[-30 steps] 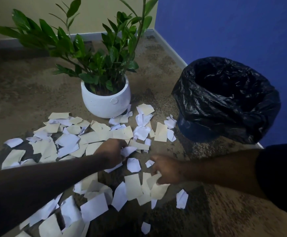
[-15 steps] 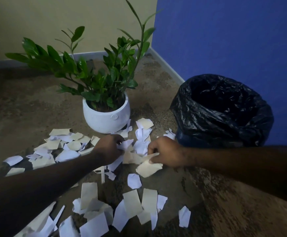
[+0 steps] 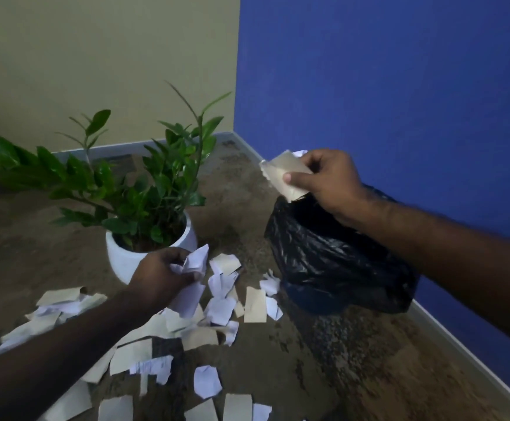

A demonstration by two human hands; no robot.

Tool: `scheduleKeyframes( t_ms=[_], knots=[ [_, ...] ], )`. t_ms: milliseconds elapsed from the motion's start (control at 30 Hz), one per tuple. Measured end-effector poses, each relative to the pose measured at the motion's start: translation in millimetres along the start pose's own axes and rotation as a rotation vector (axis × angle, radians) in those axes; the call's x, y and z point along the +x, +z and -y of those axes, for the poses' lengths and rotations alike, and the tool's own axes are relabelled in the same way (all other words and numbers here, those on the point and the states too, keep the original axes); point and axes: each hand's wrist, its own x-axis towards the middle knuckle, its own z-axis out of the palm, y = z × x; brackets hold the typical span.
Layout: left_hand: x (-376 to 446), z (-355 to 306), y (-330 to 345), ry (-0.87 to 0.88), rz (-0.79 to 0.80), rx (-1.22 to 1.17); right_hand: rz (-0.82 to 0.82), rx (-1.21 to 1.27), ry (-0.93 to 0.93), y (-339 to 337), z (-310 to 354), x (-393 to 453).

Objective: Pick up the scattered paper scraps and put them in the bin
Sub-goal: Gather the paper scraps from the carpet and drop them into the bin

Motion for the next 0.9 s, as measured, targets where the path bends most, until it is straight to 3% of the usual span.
scheduleKeyframes(
  t_ms=[167, 267, 333, 433, 500, 567, 667, 800, 900],
  knots=[
    [0, -54, 7, 0.053, 0.031, -0.158, -0.126, -0.180, 0.082, -64, -59, -3],
    [-1, -86, 19, 0.086, 0.095, -0.286, 0.009, -0.280, 0.228, -86, -86, -20],
    [0, -107, 30, 0.111, 0.139, -0.358, 0.151, -0.227, 0.335, -90, -90, -29],
    [4, -142, 51, 0.121, 0.143, -0.460, 0.135, -0.165, 0.337, -90, -82, -31],
    [6, -165, 69, 0.148, 0.151, -0.519, 0.161, 0.044, 0.369, -85, -68, -28],
    [6, -185, 87, 0.151, 0.197, -0.631, 0.292, 0.308, 0.396, -79, -54, -27],
    [6, -199, 113, 0.060, 0.293, -0.795, 0.430, 0.462, 0.383, -68, -42, -30],
    [12, -204, 133, -0.100, 0.388, -0.811, 0.363, 0.403, 0.592, -62, -42, -34],
    [12, -208, 139, -0.138, 0.591, -0.857, 0.258, 0.430, 0.795, -68, -47, -31]
  ],
)
